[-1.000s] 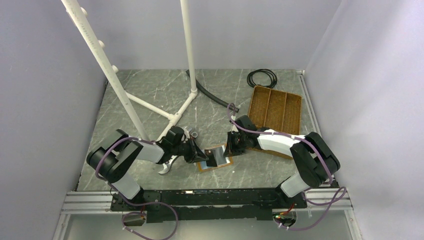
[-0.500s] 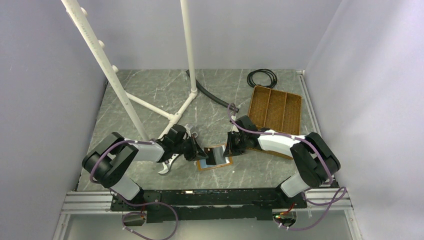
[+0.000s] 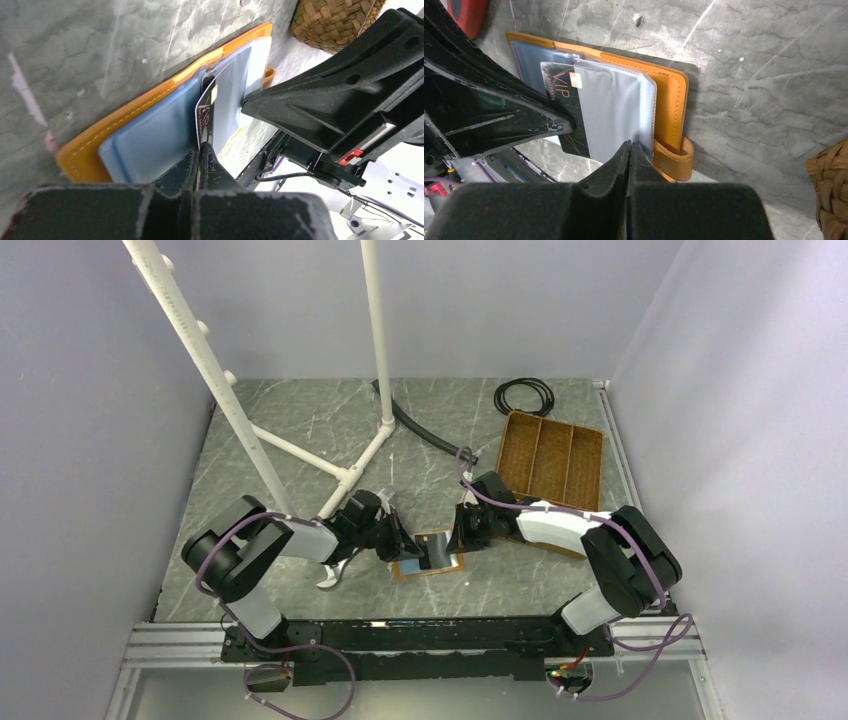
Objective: Put the credit cards into the card holder
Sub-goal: Insert the credit card into the card holder.
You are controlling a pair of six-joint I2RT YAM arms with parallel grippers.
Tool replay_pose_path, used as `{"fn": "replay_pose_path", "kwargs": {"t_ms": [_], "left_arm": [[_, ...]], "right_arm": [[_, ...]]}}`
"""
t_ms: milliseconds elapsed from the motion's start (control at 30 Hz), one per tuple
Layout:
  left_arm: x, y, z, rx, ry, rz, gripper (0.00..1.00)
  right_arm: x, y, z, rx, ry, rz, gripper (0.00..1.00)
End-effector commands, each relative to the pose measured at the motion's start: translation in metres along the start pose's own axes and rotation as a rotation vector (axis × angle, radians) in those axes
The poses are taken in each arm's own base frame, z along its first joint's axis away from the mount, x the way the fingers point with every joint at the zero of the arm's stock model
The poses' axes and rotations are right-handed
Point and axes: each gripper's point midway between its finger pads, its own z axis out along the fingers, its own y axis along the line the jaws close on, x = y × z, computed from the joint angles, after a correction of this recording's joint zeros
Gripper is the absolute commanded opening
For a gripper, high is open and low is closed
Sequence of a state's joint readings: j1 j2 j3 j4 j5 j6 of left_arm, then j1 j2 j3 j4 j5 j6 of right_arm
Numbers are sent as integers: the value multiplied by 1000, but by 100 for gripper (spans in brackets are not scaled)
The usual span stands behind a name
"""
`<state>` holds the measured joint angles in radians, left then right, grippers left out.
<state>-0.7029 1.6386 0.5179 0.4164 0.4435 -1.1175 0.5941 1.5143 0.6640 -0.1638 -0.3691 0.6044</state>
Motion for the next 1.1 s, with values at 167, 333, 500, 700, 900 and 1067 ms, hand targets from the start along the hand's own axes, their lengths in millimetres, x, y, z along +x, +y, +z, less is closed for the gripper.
{"fn": "replay_pose_path", "kwargs": {"t_ms": [167, 333, 500, 700, 900, 1067], "left_arm": [[7, 15, -4, -207, -16, 9, 37], [8, 16, -13, -265, -1, 23, 50], [7, 12, -7, -279, 21, 52, 41], [9, -20, 26, -288, 88, 156, 41], [9, -26, 24, -308, 68, 201, 53], [12, -25, 3, -327, 65, 220, 59]], "right_arm": [[-10, -16, -27, 152, -59, -36, 1], [-9, -19, -31, 166, -55, -56, 11], [-3, -10, -14, 81, -25, -45, 11], [-3, 9, -5, -14, -16, -26, 4], [4, 13, -7, -51, -8, 11, 0], [0, 6, -20, 21, -32, -16, 1]]}}
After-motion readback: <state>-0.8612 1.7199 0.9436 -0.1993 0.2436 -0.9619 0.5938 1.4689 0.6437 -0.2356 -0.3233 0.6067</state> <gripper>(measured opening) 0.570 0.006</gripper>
